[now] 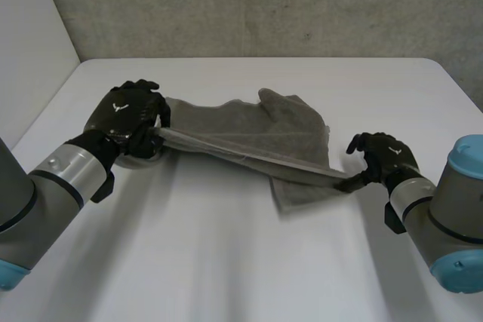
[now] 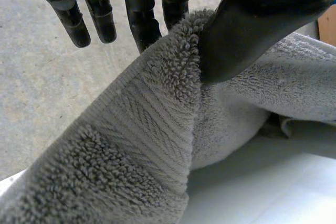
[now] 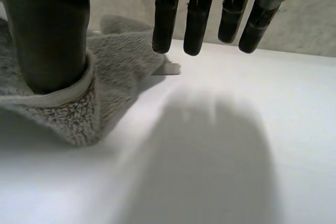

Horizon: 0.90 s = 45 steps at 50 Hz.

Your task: Fold the towel.

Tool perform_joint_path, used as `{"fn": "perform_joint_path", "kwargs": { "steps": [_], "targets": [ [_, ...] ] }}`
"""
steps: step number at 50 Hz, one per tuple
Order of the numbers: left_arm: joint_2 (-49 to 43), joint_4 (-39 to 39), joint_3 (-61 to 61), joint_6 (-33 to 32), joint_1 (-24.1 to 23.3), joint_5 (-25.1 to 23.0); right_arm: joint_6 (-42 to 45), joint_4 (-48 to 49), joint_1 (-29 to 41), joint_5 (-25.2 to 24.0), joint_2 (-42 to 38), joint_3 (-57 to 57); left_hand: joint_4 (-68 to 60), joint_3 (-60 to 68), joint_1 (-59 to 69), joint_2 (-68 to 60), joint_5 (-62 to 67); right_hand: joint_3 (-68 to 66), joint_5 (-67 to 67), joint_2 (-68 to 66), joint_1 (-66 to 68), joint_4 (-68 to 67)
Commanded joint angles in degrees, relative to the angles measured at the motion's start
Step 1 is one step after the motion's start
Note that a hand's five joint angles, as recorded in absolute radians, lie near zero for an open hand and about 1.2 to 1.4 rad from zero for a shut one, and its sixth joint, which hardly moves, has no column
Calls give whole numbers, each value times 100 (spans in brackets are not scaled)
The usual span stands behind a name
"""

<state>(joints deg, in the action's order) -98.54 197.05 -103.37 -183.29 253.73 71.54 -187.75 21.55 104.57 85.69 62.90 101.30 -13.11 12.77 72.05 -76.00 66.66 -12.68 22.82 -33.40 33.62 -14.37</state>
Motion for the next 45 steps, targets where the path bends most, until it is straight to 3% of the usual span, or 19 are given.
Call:
{"fn": "perform_joint_path", "kwargs": {
  "steps": [1,20,23,25,28,34,37,39,41,45],
  "targets": [
    [19,1,-26,171,1,-8,-7,15,-42,9,3,-14,311,-277,795,-400,334,268,182,-124,102,437],
    [19,-43,-61,188,-96,-17,-42,139,177,-88,-252,-76,311,-277,795,-400,334,268,922,-864,842,437],
    [11,-43,-61,188,-96,-17,-42,147,204,-97,-269,-76,311,-277,795,-400,334,268,1746,-1689,1667,437],
    [10,-43,-61,188,-87,-17,-51,174,204,-140,-304,-76,311,-277,795,-400,334,268,4422,-4365,4343,437],
    [10,-52,-61,188,-78,-8,-51,174,195,-237,-322,-76,311,-277,795,-400,334,268,4717,-4660,4638,437],
    [37,-61,-52,180,-8,-17,-122,77,-165,-835,3,-93,311,-277,795,-400,334,268,4718,-4660,4638,437],
    [54,-96,-52,180,-8,-17,-69,-1,-437,-1132,747,-128,311,-277,795,-400,334,268,4718,-4660,4638,437],
    [168,-201,-26,162,-8,-26,-25,-195,-535,-1345,1084,-181,311,-277,795,-400,334,268,4718,-4660,4638,437],
    [212,-263,-8,162,-8,-35,132,-842,-657,-1861,1627,-382,311,-277,795,-400,334,268,4718,-4660,4638,437],
    [414,-517,53,153,-8,-43,353,-1452,-746,-2241,2016,-700,311,-277,795,-400,334,268,4718,-4660,4638,437]
  ]
}}
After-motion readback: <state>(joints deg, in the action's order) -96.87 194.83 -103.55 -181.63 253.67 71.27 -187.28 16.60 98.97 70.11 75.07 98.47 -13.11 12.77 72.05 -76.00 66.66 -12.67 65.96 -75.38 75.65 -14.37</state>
